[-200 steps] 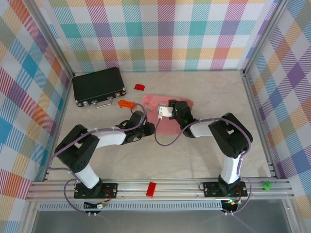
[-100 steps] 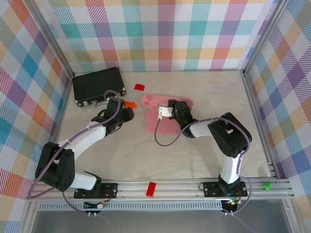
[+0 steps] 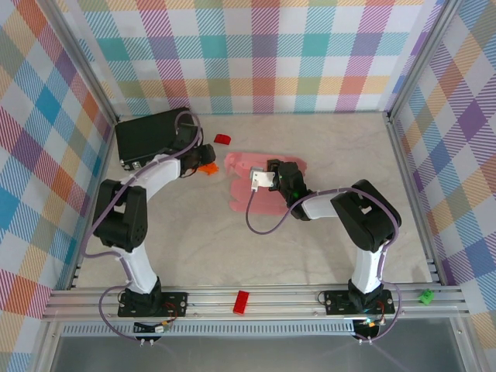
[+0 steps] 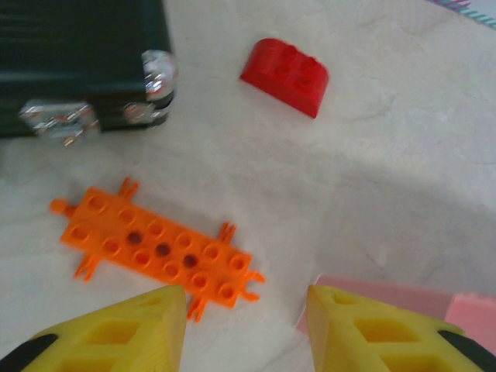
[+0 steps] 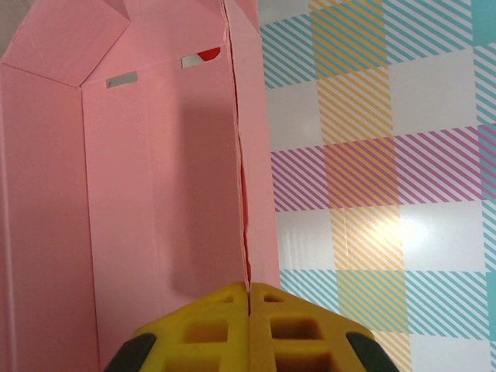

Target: Fold the paper box

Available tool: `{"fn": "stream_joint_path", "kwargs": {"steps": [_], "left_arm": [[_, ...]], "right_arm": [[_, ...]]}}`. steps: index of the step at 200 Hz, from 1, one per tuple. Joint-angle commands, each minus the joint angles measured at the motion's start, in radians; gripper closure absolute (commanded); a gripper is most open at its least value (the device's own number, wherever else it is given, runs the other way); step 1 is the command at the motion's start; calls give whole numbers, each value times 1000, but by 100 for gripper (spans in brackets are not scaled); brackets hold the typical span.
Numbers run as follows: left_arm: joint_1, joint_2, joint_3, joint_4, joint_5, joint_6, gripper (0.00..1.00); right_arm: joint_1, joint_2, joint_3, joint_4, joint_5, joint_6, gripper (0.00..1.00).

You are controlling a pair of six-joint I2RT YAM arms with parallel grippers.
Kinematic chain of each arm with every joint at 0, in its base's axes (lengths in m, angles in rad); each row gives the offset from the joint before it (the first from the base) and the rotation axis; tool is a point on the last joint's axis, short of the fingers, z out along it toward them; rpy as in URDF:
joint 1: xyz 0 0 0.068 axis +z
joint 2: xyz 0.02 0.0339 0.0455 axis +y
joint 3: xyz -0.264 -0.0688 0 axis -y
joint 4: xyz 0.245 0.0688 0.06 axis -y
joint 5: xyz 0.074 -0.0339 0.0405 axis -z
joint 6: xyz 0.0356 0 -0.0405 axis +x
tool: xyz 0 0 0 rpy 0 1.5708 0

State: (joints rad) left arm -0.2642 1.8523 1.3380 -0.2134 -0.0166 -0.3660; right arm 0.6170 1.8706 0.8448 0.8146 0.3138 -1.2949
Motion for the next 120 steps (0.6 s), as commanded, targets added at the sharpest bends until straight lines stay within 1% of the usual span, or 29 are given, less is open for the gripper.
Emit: {"fn": "stream_joint_path", "kwargs": {"steps": [1, 20, 30, 60, 94, 120], "left_arm": [[5, 65, 104, -48, 40, 49, 55], [5, 125, 181, -56, 55, 56, 55], [5, 161, 231, -107, 72, 60, 55], [-1, 255, 350, -174, 174, 80, 56], [-10, 287, 374, -206, 232, 108, 57], [-11, 285, 364, -248, 246, 115, 62]], "right_arm": [[15, 18, -12, -26, -28, 20, 100], [16, 18, -15, -25, -27, 22, 100], [18, 17, -15, -25, -28, 23, 100], [22, 16, -13, -26, -28, 23, 100], [23, 18, -9, -29, -24, 23, 100], [22, 24, -1, -31, -16, 19, 100]]}}
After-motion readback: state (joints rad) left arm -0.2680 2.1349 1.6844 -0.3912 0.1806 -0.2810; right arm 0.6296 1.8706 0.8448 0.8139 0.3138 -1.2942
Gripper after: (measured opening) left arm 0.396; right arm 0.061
